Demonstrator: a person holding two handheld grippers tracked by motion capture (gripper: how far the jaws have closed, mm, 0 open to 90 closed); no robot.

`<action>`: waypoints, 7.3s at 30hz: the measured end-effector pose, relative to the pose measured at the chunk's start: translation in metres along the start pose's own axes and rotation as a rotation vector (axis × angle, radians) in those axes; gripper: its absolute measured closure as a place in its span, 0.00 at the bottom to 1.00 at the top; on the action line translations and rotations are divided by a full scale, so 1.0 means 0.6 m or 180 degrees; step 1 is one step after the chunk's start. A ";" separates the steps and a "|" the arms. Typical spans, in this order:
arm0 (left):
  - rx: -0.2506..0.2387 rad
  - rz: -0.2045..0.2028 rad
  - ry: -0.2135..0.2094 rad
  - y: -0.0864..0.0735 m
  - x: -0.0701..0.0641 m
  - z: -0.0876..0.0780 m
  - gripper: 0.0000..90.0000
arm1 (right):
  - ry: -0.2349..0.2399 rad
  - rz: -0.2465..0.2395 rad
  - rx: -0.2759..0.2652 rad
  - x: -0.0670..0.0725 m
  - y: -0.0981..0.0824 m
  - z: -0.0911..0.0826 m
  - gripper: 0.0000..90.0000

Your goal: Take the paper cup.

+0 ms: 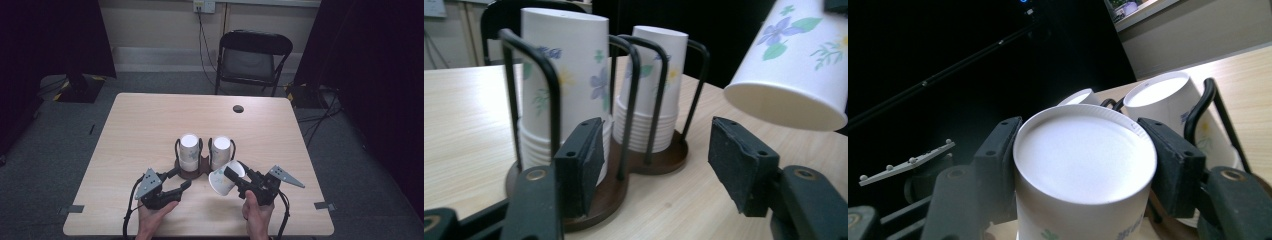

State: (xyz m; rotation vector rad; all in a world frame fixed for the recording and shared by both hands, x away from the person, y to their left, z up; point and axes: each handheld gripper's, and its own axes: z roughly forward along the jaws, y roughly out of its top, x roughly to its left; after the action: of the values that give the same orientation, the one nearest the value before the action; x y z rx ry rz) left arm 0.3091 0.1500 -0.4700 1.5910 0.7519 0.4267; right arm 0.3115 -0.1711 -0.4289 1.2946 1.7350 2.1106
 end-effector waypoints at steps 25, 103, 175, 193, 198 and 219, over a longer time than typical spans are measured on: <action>-0.0161 0.0261 -0.0281 -0.005 -0.043 0.024 0.65 | 0.0455 0.0327 0.0173 0.034 -0.025 0.044 0.41; 0.0865 0.0853 -0.0705 0.049 -0.008 0.041 0.97 | 0.0119 -0.1025 0.0875 0.029 -0.008 0.022 0.29; 0.1571 0.0719 -0.1037 0.114 0.018 0.067 0.98 | -0.0382 -0.4529 0.1802 0.144 -0.090 0.125 0.21; 0.1637 0.0615 -0.0977 0.114 0.012 0.072 0.95 | -0.0377 -0.4479 0.1686 0.146 -0.096 0.121 0.27; 0.1580 0.0586 -0.0944 0.117 0.012 0.068 0.93 | -0.0350 -0.4403 0.1567 0.145 -0.094 0.118 0.29; 0.1286 0.0519 -0.0844 0.124 0.014 0.049 0.84 | -0.0316 -0.3806 0.1387 0.133 -0.077 0.108 0.32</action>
State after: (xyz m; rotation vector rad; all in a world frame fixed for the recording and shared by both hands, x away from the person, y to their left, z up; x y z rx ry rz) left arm 0.3507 0.1324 -0.4039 2.0498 0.5263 0.1779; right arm 0.2855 -0.0616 -0.4275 0.1737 2.1431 0.9990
